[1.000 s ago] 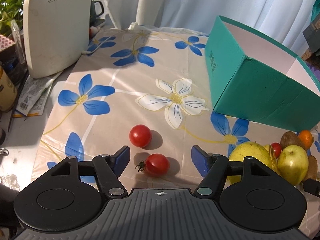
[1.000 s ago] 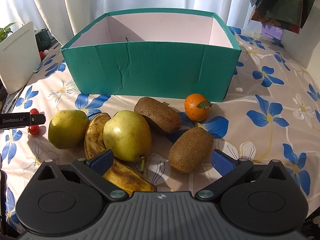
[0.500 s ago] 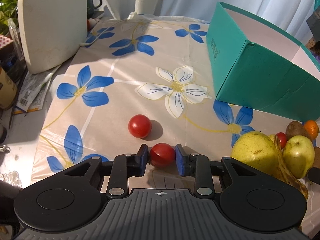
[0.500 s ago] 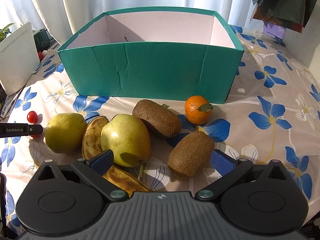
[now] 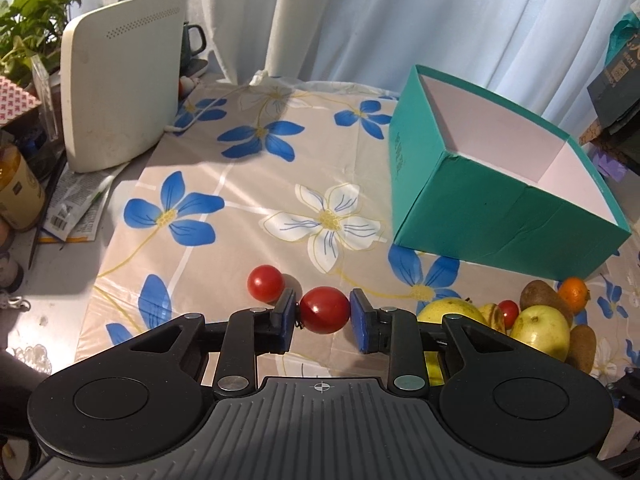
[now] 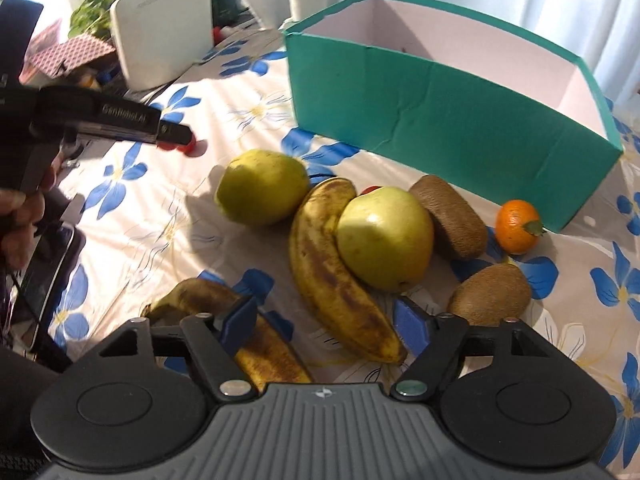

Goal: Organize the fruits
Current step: 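Carry the tomato into the teal box with the left gripper while the right gripper grasps the banana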

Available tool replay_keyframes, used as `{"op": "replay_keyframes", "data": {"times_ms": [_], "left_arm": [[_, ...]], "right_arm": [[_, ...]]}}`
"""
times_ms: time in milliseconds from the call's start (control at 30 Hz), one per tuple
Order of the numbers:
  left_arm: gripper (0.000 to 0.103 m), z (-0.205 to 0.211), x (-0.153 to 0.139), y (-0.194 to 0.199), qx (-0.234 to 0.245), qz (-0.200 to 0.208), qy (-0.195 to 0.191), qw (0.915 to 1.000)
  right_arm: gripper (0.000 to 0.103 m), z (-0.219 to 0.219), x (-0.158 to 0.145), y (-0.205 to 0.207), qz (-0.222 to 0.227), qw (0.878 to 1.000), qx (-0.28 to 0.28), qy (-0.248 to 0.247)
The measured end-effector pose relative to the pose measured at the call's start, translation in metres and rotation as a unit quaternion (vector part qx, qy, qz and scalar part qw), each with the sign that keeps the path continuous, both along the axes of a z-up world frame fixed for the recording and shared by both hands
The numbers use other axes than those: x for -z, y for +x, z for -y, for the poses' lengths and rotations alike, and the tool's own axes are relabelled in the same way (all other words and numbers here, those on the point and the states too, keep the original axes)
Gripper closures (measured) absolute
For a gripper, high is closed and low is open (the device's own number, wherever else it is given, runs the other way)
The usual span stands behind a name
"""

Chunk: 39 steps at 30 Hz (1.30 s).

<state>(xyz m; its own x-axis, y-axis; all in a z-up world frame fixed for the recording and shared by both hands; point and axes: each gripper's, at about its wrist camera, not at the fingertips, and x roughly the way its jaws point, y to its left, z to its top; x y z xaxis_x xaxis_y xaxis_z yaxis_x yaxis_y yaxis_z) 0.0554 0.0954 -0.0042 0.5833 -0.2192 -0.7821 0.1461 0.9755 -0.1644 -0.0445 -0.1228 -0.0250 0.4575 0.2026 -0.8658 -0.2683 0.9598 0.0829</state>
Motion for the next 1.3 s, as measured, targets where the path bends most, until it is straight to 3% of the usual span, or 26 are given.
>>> {"op": "replay_keyframes", "data": {"times_ms": [167, 300, 433, 567, 733, 933, 1067, 1300], "left_arm": [[0.071, 0.002, -0.011, -0.011, 0.014, 0.015, -0.01, 0.9997], [0.071, 0.009, -0.022, -0.017, 0.028, 0.026, -0.019, 0.9991], [0.07, 0.019, -0.036, -0.021, 0.045, 0.046, -0.022, 0.9977], [0.07, 0.025, -0.048, -0.023, 0.054, 0.059, -0.022, 0.9966], [0.07, 0.029, -0.056, -0.025, 0.058, 0.066, -0.026, 0.9958], [0.07, 0.035, -0.057, -0.022, 0.061, 0.062, -0.022, 0.996], [0.07, 0.041, -0.061, -0.021, 0.064, 0.066, -0.015, 0.9957], [0.07, 0.057, -0.078, -0.014, 0.078, 0.085, -0.005, 0.9933]], "right_arm": [[0.043, -0.013, -0.01, -0.01, 0.009, 0.999, -0.05, -0.003], [0.049, -0.029, -0.003, -0.009, -0.013, 0.993, -0.114, 0.009], [0.054, -0.045, 0.008, -0.007, -0.002, 0.988, -0.15, -0.048], [0.061, -0.053, 0.012, -0.006, 0.004, 0.981, -0.181, -0.073], [0.061, -0.056, 0.019, -0.004, 0.004, 0.973, -0.213, -0.086], [0.06, -0.053, 0.027, 0.004, -0.011, 0.972, -0.225, -0.072], [0.067, -0.048, 0.026, 0.002, -0.006, 0.976, -0.21, -0.063], [0.069, -0.022, 0.0, -0.008, 0.029, 0.99, -0.134, -0.028]]}}
